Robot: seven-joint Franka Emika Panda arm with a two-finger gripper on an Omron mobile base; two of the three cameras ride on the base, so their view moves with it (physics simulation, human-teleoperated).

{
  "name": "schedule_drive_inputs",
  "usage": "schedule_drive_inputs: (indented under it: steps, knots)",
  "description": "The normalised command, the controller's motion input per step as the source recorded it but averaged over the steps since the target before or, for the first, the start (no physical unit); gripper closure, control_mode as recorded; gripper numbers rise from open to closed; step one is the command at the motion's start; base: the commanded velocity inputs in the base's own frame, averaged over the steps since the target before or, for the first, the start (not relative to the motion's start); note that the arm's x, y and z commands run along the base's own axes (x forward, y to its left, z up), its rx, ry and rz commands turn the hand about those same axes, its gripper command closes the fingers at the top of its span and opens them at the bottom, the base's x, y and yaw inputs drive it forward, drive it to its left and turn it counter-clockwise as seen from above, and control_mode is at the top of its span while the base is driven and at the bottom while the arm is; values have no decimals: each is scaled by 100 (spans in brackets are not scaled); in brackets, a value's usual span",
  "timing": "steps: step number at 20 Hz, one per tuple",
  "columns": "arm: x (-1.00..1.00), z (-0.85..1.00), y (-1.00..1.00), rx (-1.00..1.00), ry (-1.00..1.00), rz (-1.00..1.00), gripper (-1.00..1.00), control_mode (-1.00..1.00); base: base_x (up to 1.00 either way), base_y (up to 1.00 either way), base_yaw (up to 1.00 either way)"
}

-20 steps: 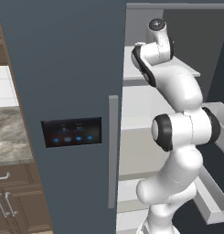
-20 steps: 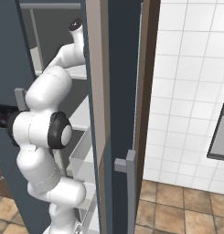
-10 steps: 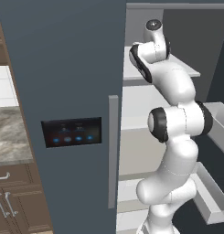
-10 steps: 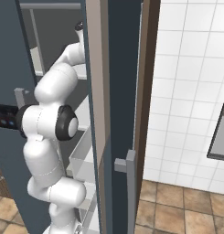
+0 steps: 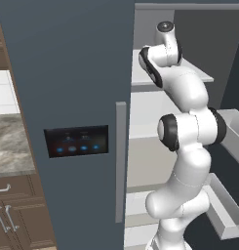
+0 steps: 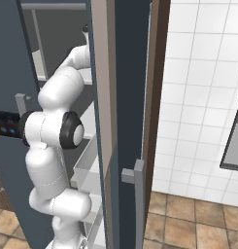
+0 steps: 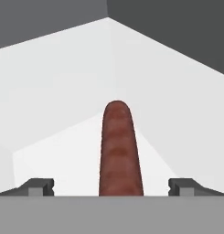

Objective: Retrieve the sausage and cheese from the fridge and place them on the cutting board on the counter.

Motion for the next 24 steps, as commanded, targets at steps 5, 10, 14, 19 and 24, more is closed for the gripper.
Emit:
schedule_drive_inputs:
  steps: [5, 10, 14, 19, 24]
  knots:
    - [18, -28, 0, 1, 0, 0, -100, -100, 0, 0, 0]
    - [5, -8, 0, 0, 0, 0, 100, -100, 0, 0, 0]
    - [0, 0, 0, 0, 0, 0, 100, -100, 0, 0, 0]
    - [0, 0, 0, 0, 0, 0, 100, -100, 0, 0, 0]
    - [0, 0, 0, 0, 0, 0, 100, -100, 0, 0, 0]
